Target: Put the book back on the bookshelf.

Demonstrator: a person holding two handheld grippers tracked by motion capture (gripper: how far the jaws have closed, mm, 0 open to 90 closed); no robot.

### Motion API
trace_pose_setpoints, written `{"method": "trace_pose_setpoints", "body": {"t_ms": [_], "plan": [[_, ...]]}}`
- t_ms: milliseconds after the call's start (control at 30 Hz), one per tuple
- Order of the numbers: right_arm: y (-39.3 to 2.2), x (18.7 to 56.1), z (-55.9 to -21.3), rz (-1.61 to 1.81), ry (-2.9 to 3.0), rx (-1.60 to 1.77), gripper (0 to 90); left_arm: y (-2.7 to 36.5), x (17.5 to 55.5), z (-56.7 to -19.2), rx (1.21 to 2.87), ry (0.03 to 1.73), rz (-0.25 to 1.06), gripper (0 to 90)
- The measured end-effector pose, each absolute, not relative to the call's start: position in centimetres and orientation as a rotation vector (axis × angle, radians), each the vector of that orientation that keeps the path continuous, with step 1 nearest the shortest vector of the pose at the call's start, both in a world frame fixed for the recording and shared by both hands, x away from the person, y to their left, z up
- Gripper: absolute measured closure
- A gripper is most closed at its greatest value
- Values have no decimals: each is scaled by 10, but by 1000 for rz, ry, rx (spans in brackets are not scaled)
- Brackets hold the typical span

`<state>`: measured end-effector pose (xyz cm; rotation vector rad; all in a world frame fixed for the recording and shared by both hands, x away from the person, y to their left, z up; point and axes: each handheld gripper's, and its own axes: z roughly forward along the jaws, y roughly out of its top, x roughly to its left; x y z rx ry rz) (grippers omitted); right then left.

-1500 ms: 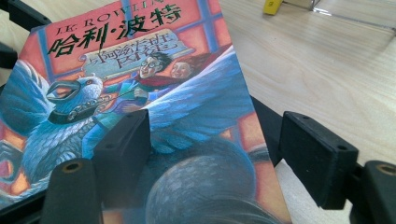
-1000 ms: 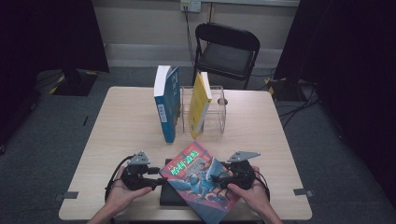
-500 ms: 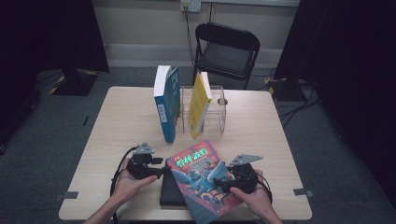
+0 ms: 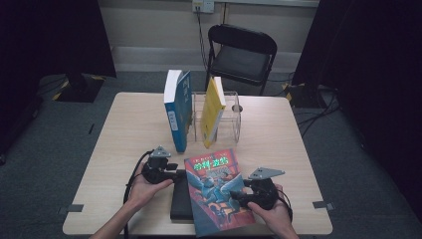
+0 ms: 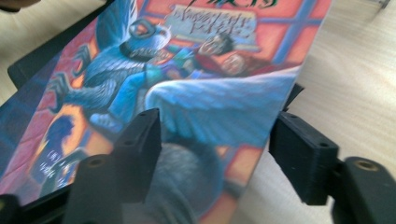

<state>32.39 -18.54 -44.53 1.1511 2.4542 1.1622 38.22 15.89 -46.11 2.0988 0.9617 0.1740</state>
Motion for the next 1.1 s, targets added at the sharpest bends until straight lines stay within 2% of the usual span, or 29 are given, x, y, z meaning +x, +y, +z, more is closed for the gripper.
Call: {"method": "trace_pose_setpoints", "body": {"t_ms": [133,333,433,633,700,1000,1100], "plan": [[-190,336,-444,1214,2396,1195,507,165,373,-452,2034,947,140,599],[-184,352,-442,1184,2325,1239,656,166,361,-449,1997,931,9,576],[-186,353,-446,1188,2334,1260,662,161,361,-452,2011,934,1,537],[-185,344,-446,1179,2329,1255,659,149,363,-457,2025,910,-48,515],[-183,340,-446,1179,2343,1240,656,147,362,-456,2035,916,-3,488],[-182,331,-448,1217,2351,1226,650,146,362,-457,2017,941,38,475],[-182,337,-448,1231,2337,1246,640,141,358,-456,2035,931,80,415]]}}
